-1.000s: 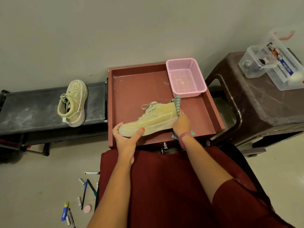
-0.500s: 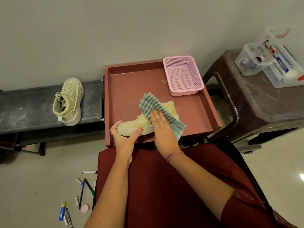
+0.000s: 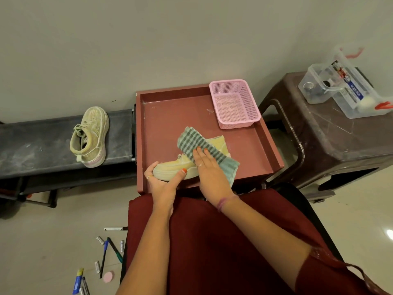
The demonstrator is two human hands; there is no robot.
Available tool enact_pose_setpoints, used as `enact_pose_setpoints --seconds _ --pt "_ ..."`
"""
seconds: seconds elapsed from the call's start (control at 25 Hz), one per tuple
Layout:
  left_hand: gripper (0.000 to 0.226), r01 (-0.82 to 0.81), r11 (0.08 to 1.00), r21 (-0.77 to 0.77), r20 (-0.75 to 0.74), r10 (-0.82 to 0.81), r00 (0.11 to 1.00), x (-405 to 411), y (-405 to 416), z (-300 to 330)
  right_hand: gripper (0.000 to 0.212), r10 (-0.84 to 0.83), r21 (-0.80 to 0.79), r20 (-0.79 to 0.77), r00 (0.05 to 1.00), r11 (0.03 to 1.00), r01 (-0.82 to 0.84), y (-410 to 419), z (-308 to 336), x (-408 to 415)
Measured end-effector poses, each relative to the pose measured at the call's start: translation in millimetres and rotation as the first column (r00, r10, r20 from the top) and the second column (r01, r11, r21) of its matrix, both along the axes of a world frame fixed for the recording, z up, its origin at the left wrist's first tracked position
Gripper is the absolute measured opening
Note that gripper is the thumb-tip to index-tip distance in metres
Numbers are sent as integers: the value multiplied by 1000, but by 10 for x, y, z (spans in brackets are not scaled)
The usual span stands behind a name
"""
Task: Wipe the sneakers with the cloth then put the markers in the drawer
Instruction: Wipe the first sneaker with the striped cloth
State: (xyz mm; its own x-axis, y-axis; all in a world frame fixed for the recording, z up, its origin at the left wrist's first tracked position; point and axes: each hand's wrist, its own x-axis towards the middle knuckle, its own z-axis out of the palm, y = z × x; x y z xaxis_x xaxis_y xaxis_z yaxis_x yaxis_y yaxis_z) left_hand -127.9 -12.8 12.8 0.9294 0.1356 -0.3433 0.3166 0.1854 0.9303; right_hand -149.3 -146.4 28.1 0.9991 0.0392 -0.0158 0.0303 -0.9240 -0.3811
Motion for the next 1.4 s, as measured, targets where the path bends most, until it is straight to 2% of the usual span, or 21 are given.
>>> enact_pose_setpoints --seconds 0.04,0.16,0.36,0.44,0.52,0.64,0.76,0.84,0.92,1.0,1.16,1.28,1.32,1.4 --pt "76 6 1000 3 -4 -6 1000 3 3 -4 69 12 19 35 999 1000 -13 -50 -38 -80" --pt "76 1 1000 -29 -39 -2 999 -9 2 3 61 -25 -101 86 996 994 33 -239 -162 -52" --pt "76 -5 999 -49 -55 3 998 -18 -12 19 55 -223 -148 -43 974 966 214 -279 -70 577" --pt "76 0 999 -41 -53 -2 999 -26 -16 8 56 -243 -153 -95 965 962 228 -239 -3 773" --pt "76 -16 999 -47 -61 13 998 -11 -1 -1 57 -185 -141 -62 981 974 175 -127 -32 716" --pt "77 -18 998 -53 -76 14 997 14 6 -27 63 -58 -51 87 995 997 62 -39 -144 218" --pt "77 -22 997 -71 -92 16 996 22 8 -40 77 -148 44 166 975 989 143 -290 -304 -92" --pt "75 -22 995 -97 -105 12 994 48 26 -51 77 -321 134 29 947 940 314 -535 -391 -7" --pt "73 -7 991 -130 -118 -9 993 64 30 -65 69 -446 287 -193 874 826 485 -736 -417 210" --pt "74 -6 988 -154 -126 -13 992 63 21 -66 65 -485 363 -237 842 760 540 -775 -373 359" --pt "75 -5 990 -142 -133 -14 991 100 -9 -77 81 -435 202 -170 884 863 463 -313 -329 177" --pt "74 -13 990 -140 -138 -6 990 102 -13 -99 79 -231 28 60 971 973 230 -18 -352 -126" --pt "75 -4 991 -132 -136 -14 991 101 -5 -108 75 -207 -20 115 972 977 211 -54 -383 -136" --pt "76 9 991 -131 -129 -26 991 92 0 -102 71 -332 8 57 941 943 333 -231 -389 4"
